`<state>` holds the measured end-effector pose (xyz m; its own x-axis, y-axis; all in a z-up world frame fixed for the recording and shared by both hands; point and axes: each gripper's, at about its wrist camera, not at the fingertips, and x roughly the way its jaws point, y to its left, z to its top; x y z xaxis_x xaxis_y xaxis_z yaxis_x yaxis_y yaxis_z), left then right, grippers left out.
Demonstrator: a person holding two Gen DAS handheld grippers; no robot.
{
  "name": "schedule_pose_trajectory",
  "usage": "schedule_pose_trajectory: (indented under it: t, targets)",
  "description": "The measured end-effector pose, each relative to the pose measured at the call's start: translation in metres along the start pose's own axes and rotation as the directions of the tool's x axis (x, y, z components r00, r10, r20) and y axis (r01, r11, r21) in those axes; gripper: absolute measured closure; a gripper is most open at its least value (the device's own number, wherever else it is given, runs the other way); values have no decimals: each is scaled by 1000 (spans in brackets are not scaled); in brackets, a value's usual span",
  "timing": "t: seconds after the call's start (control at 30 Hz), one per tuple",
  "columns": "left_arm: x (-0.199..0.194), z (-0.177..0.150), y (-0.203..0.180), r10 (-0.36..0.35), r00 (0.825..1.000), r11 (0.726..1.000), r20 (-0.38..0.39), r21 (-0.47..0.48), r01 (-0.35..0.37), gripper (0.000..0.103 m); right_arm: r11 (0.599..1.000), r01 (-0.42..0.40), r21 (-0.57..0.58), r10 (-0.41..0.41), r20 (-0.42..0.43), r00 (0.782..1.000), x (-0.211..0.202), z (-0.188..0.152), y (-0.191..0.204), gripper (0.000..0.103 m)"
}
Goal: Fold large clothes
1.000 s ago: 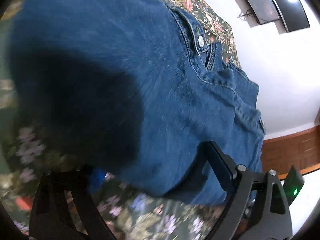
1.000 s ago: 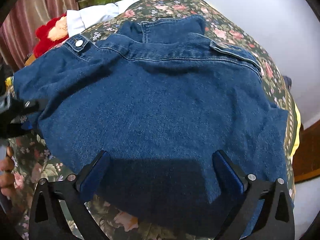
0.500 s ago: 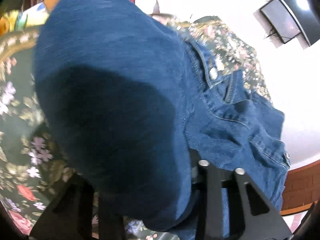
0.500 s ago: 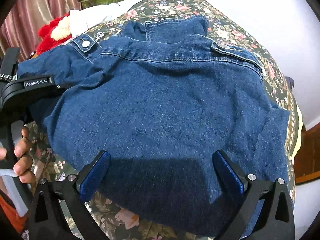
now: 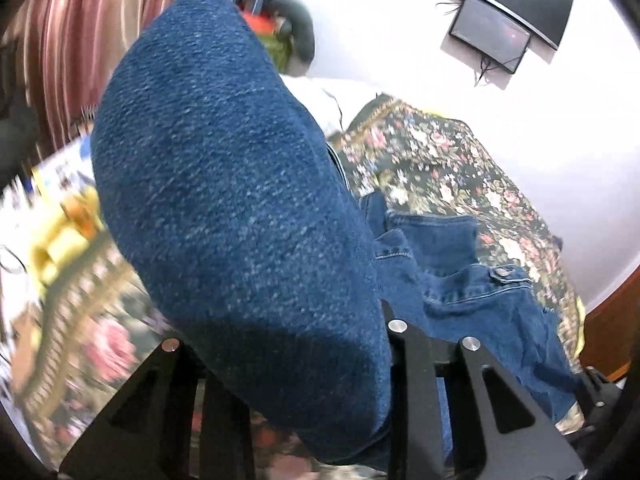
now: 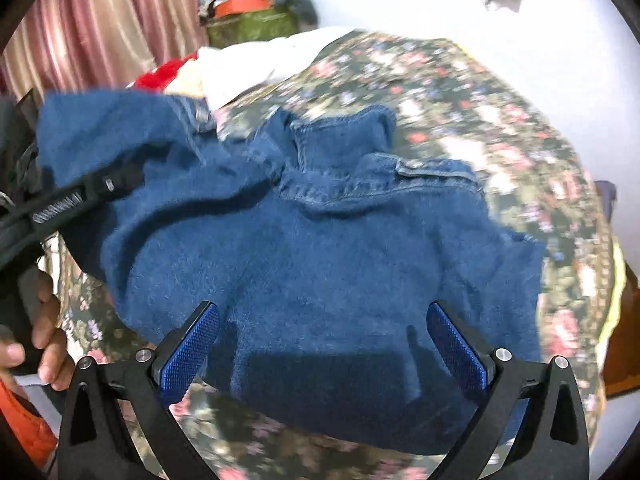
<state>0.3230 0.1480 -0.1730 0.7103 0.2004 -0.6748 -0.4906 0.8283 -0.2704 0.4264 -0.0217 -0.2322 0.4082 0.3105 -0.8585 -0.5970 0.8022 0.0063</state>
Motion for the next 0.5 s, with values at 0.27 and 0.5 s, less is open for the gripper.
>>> schedule_pose_trajectory:
  t: [0.27, 0.5]
  targets:
    - [-17, -5, -11, 73, 993, 968, 90, 232, -93, 74, 991, -87, -98, 75, -127, 989, 56, -14, 58, 0]
    - [-44, -12, -51, 21, 983, 919, 180, 383, -90, 75, 995, -105, 1, 104, -103, 989, 16, -15, 15, 4]
